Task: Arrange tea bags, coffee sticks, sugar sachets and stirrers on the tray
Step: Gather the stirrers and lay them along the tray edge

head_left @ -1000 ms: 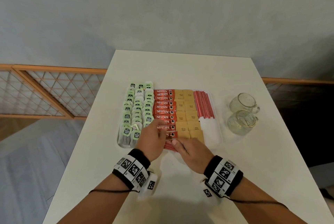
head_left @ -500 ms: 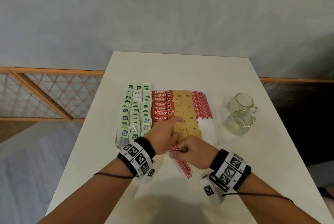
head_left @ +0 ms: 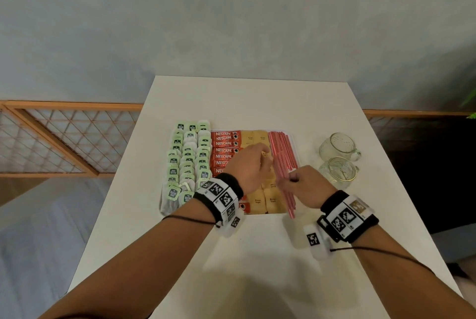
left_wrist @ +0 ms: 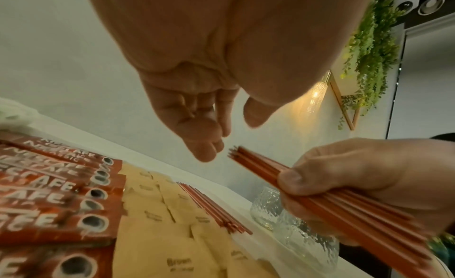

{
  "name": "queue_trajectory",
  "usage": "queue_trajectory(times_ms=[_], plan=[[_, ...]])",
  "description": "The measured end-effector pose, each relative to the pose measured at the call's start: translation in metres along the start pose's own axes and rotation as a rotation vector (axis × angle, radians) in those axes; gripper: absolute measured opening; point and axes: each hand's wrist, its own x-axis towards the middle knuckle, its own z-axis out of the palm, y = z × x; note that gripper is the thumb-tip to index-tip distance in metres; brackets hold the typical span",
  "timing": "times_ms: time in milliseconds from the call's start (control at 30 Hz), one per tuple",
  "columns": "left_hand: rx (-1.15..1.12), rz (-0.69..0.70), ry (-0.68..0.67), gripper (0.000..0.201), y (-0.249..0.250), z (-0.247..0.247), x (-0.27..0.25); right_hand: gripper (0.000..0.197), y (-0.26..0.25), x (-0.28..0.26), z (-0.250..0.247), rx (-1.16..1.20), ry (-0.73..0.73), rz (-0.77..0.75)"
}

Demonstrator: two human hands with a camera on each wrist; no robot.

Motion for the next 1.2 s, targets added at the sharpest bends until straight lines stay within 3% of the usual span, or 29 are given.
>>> queue_trajectory(times_ms=[133,333,733,900,1033,1200], plan=[[0.175,-0.021,-0.164,0.026,0.005,0.013,0.006,0.058,0.016,0.019,-0.006,-0.067,0.079,0.153],[0.317,-0.038,-0.315,0.022,0.013,0.031,0.017,0.055,0.019,0.029,0.003,-0.076,0.016,0.231],[0.296,-0.030,-0.341,0.027,0.015,0.044,0.021,0.043,0.010,0.017,-0.007,-0.190,0.040,0.328],[0.313,-0.020,-0.352,0.018,0.018,0.043,0.023,0.046,0.009,0.015,-0.008,-0.235,0.064,0.396],[0.311,-0.011,-0.352,0.030,0.017,0.046,0.024,0.035,0.010,0.015,-0.008,-0.274,0.092,0.415],[0.321,-0.005,-0.371,0.033,0.017,0.050,0.025,0.039,0.006,0.011,-0.010,-0.366,0.118,0.424]])
